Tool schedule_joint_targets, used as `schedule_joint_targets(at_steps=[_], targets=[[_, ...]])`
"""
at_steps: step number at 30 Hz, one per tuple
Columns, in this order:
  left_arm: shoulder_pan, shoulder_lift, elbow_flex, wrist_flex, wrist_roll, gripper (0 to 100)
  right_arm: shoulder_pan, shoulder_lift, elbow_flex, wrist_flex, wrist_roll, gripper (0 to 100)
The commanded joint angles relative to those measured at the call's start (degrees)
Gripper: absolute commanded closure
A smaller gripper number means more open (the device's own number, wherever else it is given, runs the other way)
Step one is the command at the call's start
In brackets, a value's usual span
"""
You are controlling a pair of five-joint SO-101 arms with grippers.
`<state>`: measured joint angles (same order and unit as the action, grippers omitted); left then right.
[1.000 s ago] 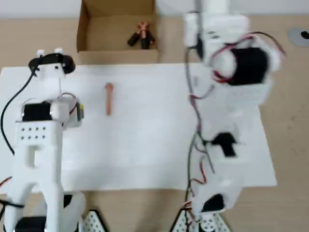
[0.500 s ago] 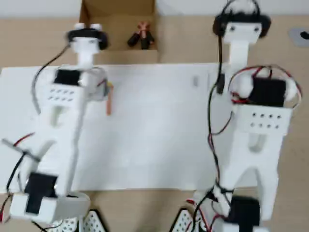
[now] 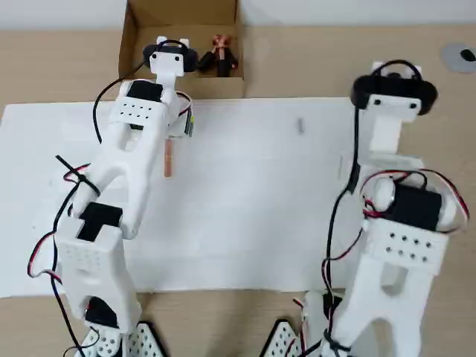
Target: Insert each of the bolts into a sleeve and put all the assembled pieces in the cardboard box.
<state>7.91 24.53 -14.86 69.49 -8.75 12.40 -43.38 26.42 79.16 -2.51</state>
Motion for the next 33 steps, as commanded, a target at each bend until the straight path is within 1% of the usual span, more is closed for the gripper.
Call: schedule_joint_targets(at_steps=[1,5,14,25,33], targets=[[0.18,1.01,-4.22,0.00,2.02,89,2.15,-3.30,2.07,-2.37,1.85,80.4],[-1.32,2.95,-5.80,0.09,3.52,89,2.33,-4.70,3.82,-2.81,3.08,80.4],[-4.92,3.56,-5.98,-0.09,3.34,89,2.33,-4.70,4.09,-2.81,3.16,80.4],[-3.34,4.00,-5.45,-1.23,3.43,89,2.24,-4.97,4.26,-2.73,3.08,80.4],[-3.43,11.65,-6.07,-1.23,3.52,89,2.24,-4.97,4.26,-2.46,2.81,80.4]])
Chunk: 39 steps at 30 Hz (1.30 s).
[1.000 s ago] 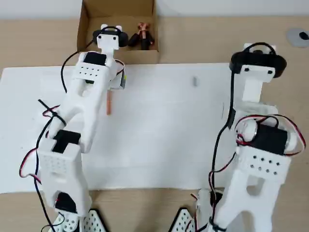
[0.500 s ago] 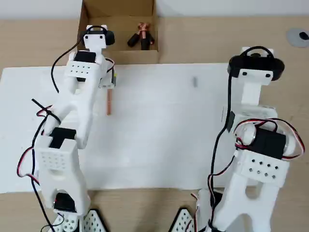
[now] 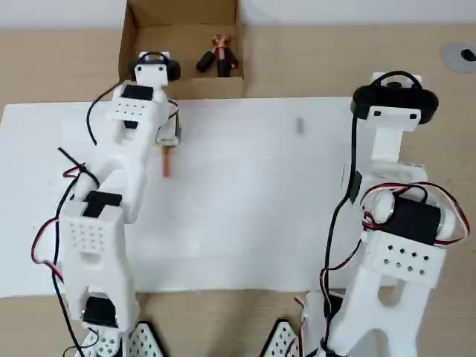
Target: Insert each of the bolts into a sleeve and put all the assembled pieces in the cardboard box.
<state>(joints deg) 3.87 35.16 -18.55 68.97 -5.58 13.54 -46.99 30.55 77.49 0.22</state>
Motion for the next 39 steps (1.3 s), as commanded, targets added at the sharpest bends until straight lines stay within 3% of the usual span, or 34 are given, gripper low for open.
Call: schedule_joint_targets(at_steps=[1,8,12,20,30,39], targets=[[0.70,1.54,-2.46,-0.79,0.35,89,1.10,-1.36,0.13,-0.70,0.09,80.4],[0.53,2.95,-3.16,-0.53,0.35,90,1.10,-1.45,0.13,-0.70,0.09,80.4],[0.35,3.03,-2.99,-0.26,0.18,100,1.10,-1.45,0.13,-0.70,0.00,80.5],[0.53,-0.13,-5.27,2.64,2.20,99,1.10,-1.45,0.22,-0.62,-0.09,80.6],[9.41,-35.38,-7.91,15.56,1.93,99,1.10,-1.45,1.36,8.53,-0.09,80.6],[11.69,-70.64,9.76,17.32,-0.79,99,0.92,-1.45,20.35,-0.18,-0.09,80.6]])
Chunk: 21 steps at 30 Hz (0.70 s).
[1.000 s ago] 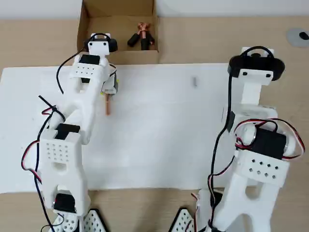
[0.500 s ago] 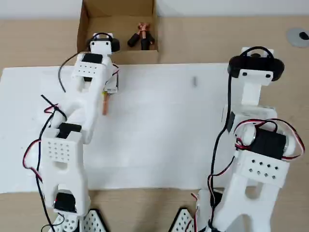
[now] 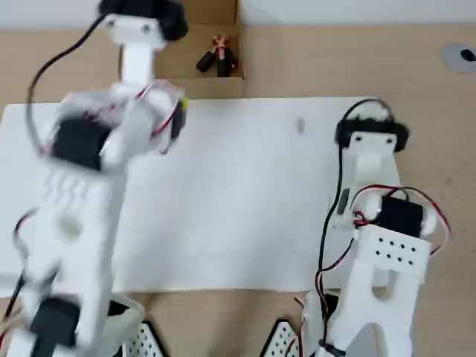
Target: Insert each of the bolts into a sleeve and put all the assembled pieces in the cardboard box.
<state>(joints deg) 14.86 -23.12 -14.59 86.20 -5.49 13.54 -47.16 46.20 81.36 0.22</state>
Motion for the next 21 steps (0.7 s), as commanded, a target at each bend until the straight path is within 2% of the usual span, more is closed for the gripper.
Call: schedule_joint_targets(at_steps=[1,4,8,11,16,21], targets=[[0.70,-16.13,8.53,-0.09,-0.97,99,0.92,-1.27,6.55,-5.98,-0.09,80.6],[0.62,-27.03,15.74,-2.29,-0.97,99,0.75,-1.27,11.38,-11.43,-0.09,80.6],[0.26,-39.25,22.15,-12.40,-0.97,99,1.10,-1.27,18.59,-19.16,0.26,80.6],[0.09,-43.12,24.44,-17.32,-1.41,99,0.75,-1.19,24.22,-25.58,0.26,80.6],[0.09,-42.77,23.38,-13.19,-3.08,99,1.10,-1.19,30.11,-34.99,0.26,80.6],[0.09,-43.38,22.86,-6.68,-0.97,99,1.10,-1.27,30.20,-34.99,0.26,80.6]])
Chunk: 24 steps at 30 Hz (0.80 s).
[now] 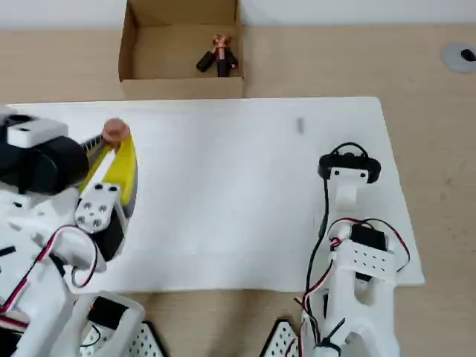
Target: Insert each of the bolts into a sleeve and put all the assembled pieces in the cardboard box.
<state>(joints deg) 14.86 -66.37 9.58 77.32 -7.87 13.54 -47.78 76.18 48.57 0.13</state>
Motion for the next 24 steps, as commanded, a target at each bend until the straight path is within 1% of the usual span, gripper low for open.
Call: schedule_joint_targets(at_steps=[1,5,8,11,18,24], targets=[[0.18,-0.22,-1.32,3.16,2.29,99,1.01,-0.66,0.13,-2.20,0.35,80.6],[0.79,-4.35,-0.18,5.63,2.73,99,1.01,-0.66,0.13,-2.20,0.35,80.5],[0.35,-9.27,3.78,7.38,2.73,99,1.01,-0.66,0.13,-2.20,0.35,80.6],[0.26,-17.27,8.09,11.25,2.64,99,1.01,-0.66,0.13,-2.20,0.35,80.6],[0.53,-39.08,23.12,12.31,2.55,99,0.92,-0.66,0.13,-2.20,0.26,80.6],[0.26,-38.37,21.71,16.26,2.55,99,0.75,-0.66,0.13,-2.11,0.26,80.6]])
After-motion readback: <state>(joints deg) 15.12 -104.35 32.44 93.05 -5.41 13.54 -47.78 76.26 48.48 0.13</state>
